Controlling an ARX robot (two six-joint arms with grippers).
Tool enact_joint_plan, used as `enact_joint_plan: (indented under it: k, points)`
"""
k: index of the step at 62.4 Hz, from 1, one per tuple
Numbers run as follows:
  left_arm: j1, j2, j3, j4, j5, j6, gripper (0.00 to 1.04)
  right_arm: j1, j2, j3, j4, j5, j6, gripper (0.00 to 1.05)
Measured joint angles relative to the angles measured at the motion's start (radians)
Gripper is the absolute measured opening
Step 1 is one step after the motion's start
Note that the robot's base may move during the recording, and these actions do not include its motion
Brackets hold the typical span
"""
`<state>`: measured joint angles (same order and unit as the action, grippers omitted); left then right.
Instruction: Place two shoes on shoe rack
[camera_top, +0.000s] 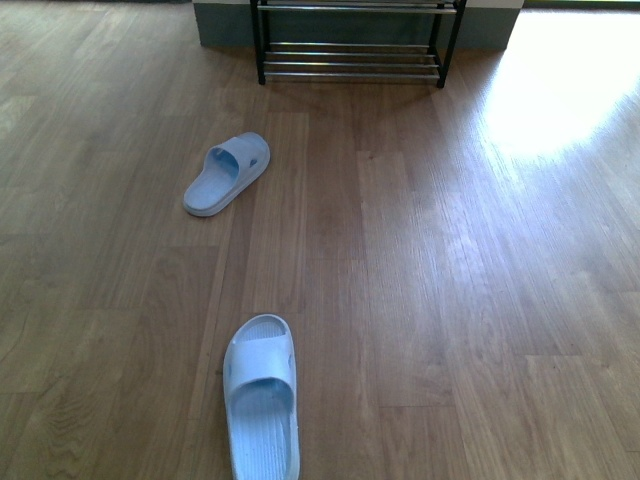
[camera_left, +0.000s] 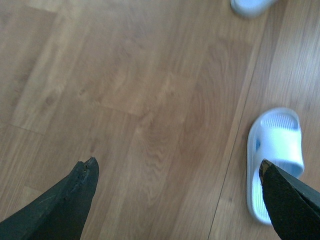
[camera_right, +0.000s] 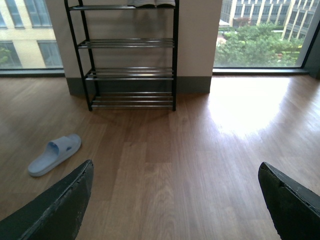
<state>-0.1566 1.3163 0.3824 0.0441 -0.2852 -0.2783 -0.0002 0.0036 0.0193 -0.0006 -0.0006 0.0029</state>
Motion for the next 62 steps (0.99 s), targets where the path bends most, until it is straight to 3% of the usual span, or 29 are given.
enact_joint_plan:
  k: [17, 28, 44, 62]
  points:
    - [-0.074, 0.583, 0.217, 0.213, 0.057, 0.211, 0.95, 0.0, 0.0, 0.0, 0.0, 0.0, 0.0, 0.96]
    - [-0.084, 0.884, 0.332, 0.344, 0.12, 0.251, 0.95, 0.0, 0.0, 0.0, 0.0, 0.0, 0.0, 0.96]
    - [-0.088, 1.223, 0.547, 0.319, 0.175, 0.254, 0.95, 0.0, 0.0, 0.0, 0.0, 0.0, 0.0, 0.96]
    - [-0.142, 1.38, 0.699, 0.311, 0.28, 0.244, 0.95, 0.0, 0.0, 0.0, 0.0, 0.0, 0.0, 0.96]
